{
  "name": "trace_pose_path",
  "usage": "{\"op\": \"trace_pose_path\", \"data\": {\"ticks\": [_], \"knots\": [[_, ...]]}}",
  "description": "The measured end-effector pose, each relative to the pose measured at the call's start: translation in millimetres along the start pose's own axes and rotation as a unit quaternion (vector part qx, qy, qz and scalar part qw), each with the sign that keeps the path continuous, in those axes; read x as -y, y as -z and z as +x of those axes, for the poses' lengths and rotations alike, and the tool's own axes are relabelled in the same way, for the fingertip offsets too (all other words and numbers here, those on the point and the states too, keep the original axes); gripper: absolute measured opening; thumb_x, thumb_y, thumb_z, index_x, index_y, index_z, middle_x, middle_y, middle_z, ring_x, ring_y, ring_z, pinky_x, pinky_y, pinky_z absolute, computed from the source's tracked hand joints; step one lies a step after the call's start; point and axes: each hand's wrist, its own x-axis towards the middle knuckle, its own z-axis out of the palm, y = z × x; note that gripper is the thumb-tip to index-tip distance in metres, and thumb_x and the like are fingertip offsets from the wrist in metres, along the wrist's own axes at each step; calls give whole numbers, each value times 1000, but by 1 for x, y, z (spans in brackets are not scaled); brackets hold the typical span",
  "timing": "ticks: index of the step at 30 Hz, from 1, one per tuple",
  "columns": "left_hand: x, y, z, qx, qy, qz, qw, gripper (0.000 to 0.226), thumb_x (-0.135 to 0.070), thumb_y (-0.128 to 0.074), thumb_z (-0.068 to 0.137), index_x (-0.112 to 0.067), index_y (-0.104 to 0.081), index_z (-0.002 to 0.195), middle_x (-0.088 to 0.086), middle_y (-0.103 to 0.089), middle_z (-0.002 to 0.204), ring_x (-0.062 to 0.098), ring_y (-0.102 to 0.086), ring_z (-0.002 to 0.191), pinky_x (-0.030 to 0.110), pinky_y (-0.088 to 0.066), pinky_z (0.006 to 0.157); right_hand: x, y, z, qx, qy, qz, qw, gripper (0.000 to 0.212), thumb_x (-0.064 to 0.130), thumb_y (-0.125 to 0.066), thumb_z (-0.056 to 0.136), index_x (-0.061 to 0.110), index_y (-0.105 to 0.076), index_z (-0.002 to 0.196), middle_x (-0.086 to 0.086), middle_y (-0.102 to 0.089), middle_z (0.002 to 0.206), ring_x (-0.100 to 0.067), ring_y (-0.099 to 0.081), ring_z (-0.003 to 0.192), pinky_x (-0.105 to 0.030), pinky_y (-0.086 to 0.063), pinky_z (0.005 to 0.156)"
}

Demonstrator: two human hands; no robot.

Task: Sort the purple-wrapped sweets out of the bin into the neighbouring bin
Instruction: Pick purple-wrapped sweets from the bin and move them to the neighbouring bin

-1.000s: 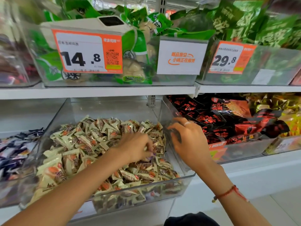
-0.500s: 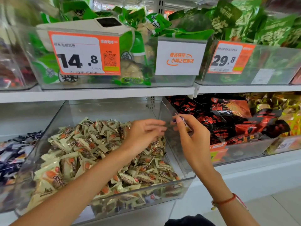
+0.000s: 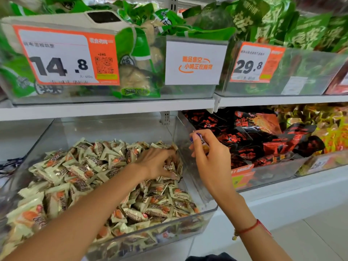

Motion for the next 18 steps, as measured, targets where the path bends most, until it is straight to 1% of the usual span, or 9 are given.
{"op": "trace_pose_path", "data": {"ticks": [3, 6, 8, 10, 12, 14, 16, 17, 18], "knots": [[2, 2, -5, 44, 22, 13, 999, 63, -50, -67, 81, -24, -42, 133, -1, -59, 119, 21, -57, 109, 32, -42, 88, -1, -1, 0, -6, 1, 10, 1000, 14, 27, -47, 100, 20, -58, 96, -1, -61, 63, -22, -59, 55, -49, -46, 47], [-3, 2, -6, 55, 45, 42, 997, 59, -48, -65, 83, -22, -44, 132, 3, -57, 124, 25, -54, 115, 37, -40, 96, -2, 0, -1, -7, -3, 5, 1000, 16, 29, -46, 100, 20, -59, 96, -2, -61, 62, -21, -60, 55, -49, -47, 49], [-1, 5, -9, 36, 53, 54, 996, 50, -47, -65, 83, -27, -52, 127, 3, -57, 126, 27, -52, 118, 42, -37, 103, -1, 0, -3, 6, 2, -10, 1000, 20, 32, -43, 100, 19, -58, 98, -3, -61, 63, -20, -59, 54, -47, -47, 48], [7, 12, -15, 20, 64, 53, 996, 41, -49, -66, 80, -31, -59, 117, -2, -60, 120, 24, -56, 113, 44, -42, 100, -1, 0, -4, 14, 9, -26, 1000, 24, 35, -41, 99, 18, -58, 99, -2, -61, 64, -19, -56, 52, -44, -45, 46], [14, 21, -23, 15, 74, 59, 995, 36, -51, -68, 78, -32, -63, 109, -7, -61, 110, 19, -57, 107, 38, -45, 94, 0, -1, -4, 12, 16, -41, 999, 28, 36, -39, 98, 16, -58, 98, -1, -59, 64, -17, -51, 50, -39, -41, 45], [18, 28, -30, 4, 84, 77, 993, 34, -53, -68, 77, -33, -64, 105, -9, -60, 106, 17, -55, 105, 35, -42, 93, -1, -1, -3, 12, 19, -41, 999, 26, 34, -41, 100, 15, -58, 97, -1, -57, 62, -14, -46, 47, -33, -33, 44], [17, 31, -36, -20, 82, 92, 992, 33, -53, -68, 78, -34, -64, 104, -8, -58, 108, 16, -50, 108, 36, -38, 97, -3, -1, -3, 13, 16, -34, 999, 20, 29, -44, 101, 16, -59, 97, -1, -56, 61, -12, -43, 45, -32, -30, 43], [15, 29, -39, -30, 70, 96, 993, 33, -52, -68, 78, -34, -63, 105, -8, -55, 112, 16, -47, 112, 37, -35, 101, -3, -1, -3, 12, 13, -29, 999, 19, 28, -45, 101, 16, -59, 97, -1, -56, 60, -13, -44, 45, -34, -32, 42], [13, 26, -41, -33, 48, 93, 994, 33, -49, -69, 77, -34, -62, 105, -7, -52, 121, 16, -42, 119, 39, -31, 106, -2, -1, -3, 10, 10, -22, 1000, 18, 28, -45, 101, 17, -59, 97, -2, -58, 59, -15, -46, 45, -38, -36, 41]]}}
